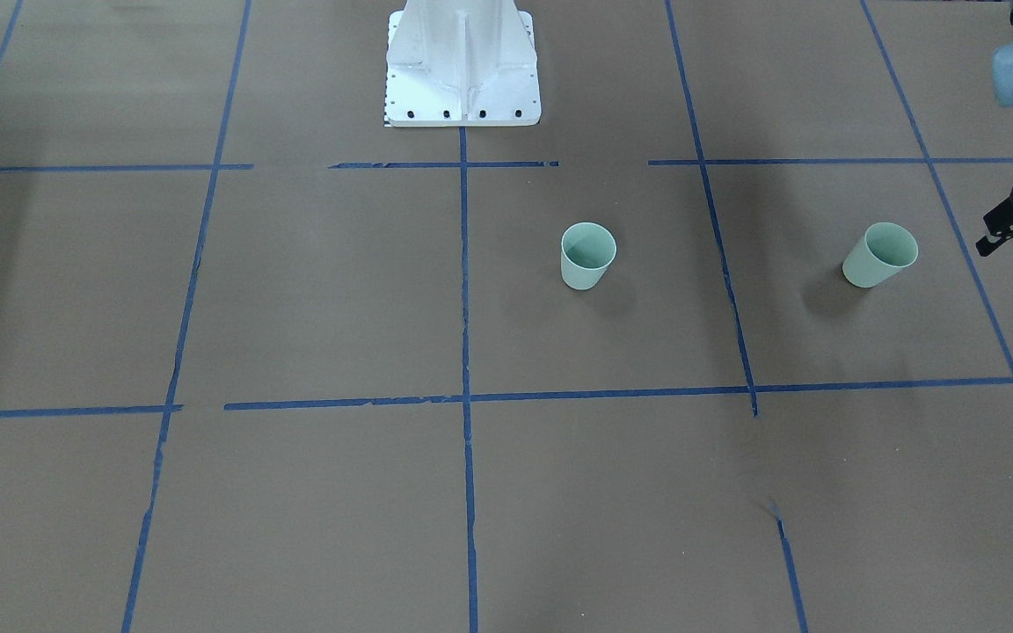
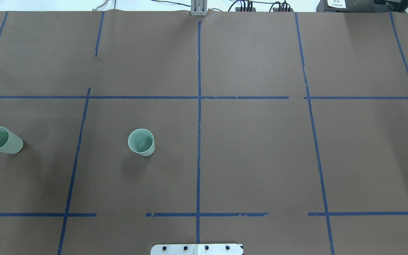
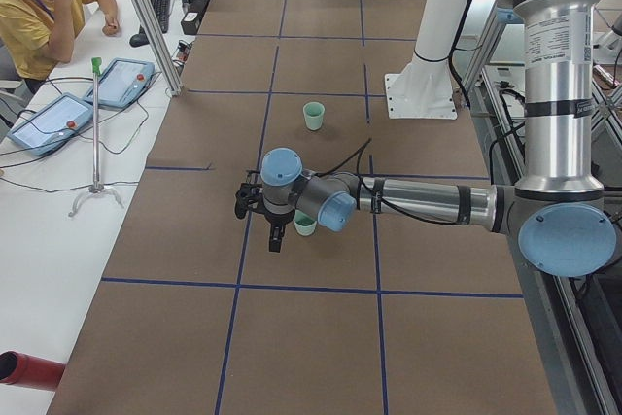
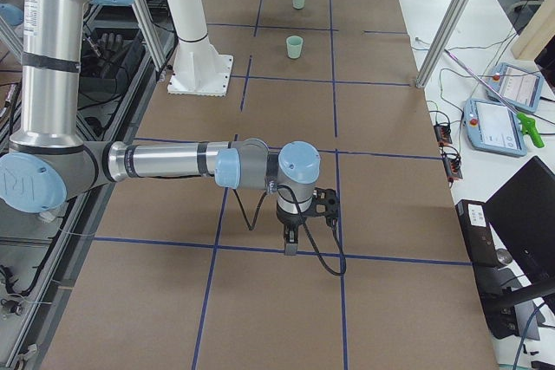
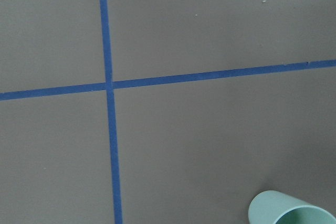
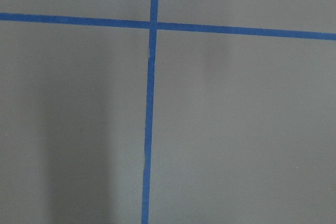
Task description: Stack cups
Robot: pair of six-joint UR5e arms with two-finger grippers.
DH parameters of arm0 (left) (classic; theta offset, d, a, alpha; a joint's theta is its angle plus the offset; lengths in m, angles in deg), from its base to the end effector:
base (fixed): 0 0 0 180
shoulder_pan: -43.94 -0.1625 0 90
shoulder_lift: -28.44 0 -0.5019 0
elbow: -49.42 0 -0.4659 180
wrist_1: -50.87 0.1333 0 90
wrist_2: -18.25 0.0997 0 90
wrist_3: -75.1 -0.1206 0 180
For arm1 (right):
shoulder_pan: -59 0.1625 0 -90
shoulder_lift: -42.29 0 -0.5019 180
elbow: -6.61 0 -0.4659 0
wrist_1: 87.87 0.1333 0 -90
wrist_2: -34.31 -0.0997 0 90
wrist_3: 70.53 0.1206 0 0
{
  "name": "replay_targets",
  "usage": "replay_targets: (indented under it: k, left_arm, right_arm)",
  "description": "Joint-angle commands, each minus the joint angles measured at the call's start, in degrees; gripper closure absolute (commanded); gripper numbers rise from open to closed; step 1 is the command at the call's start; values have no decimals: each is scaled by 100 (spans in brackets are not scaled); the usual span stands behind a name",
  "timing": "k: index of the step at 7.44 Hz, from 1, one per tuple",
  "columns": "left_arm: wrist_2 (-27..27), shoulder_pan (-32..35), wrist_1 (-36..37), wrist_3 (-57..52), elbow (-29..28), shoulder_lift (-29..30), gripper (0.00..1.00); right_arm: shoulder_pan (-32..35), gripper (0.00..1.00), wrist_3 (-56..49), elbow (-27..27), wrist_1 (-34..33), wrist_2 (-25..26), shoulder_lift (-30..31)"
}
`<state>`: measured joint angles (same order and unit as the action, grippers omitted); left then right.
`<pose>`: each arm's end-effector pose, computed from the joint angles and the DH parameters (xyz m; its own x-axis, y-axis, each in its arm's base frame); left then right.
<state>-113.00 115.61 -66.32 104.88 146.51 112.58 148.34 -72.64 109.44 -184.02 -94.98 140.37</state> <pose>0.1205 -0.5346 0.6841 0.6712 0.0491 -0.7397 0.0654 0.9900 0.1251 0.0513 -0.4918 0.7166 0.7731 -0.0303 0.6335 0.0400 0.9992 -0.0011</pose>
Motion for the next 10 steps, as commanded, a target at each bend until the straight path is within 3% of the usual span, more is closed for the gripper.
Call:
replay_targets:
  k: [1,5,6,7,8,10]
  left_arm:
    - [424,-670,-601,1140,-33,-29,0]
    - [442,-1067,-1112,1336,-41,-416,0]
    - [442,-1146,-1112,1459,-41,-416,26]
    - [407,-1155,-1086,1486,-41,-416,82]
    - [363,-1155,-1069,1478,-33,-424,100]
    - [398,-1138,-1068,1486,37,-424,100]
  right_arm:
    - [-4,0,0,0,0,0,0]
    - [4,0,0,0,0,0,0]
    - [-4,0,0,0,0,0,9]
    - [4,0,0,0,0,0,0]
    - [4,0,0,0,0,0,0]
    - [4,0,0,0,0,0,0]
